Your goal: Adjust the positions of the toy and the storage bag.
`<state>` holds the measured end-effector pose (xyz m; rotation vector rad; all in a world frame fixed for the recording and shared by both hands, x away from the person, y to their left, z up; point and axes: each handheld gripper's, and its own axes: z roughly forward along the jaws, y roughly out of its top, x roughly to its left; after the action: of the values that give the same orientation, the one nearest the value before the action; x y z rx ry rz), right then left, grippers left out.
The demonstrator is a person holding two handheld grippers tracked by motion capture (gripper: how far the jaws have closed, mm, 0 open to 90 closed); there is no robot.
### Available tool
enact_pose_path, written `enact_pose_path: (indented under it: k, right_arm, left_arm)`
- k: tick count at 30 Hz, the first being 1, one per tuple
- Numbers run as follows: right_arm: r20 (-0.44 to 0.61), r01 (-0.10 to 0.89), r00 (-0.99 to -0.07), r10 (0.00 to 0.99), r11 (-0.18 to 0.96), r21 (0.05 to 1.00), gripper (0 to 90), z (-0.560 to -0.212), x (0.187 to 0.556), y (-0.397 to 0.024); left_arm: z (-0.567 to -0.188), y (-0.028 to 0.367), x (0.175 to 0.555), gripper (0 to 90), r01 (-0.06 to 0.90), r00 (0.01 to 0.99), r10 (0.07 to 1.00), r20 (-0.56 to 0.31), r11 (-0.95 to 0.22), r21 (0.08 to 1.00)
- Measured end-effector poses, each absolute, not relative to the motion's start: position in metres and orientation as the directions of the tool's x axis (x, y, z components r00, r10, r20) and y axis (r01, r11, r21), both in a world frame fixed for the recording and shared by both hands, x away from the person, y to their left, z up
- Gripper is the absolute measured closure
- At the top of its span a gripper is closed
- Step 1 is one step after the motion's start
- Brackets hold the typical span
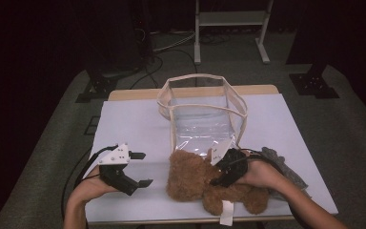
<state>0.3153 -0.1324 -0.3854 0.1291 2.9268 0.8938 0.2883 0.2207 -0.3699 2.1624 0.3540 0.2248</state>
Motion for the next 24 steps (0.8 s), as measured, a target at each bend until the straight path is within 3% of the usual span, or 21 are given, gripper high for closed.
enact_pose_path:
  k: [14,24]
  right_arm:
    - [-0.067,0.052,-0.991,0.115,0.798,0.6,61.2,-0.381,0.308,-0.138]
    - [-0.117,0.009,-0.987,0.112,0.762,0.648,64.8,-0.369,0.3,-0.136]
  left_arm:
    - [-0.37,0.221,0.289,9.7,0.17,0.941,0.337,0.031,-0.549,0.818]
    - [-0.369,0.227,0.288,9.6,0.175,0.935,0.352,0.03,-0.534,0.827]
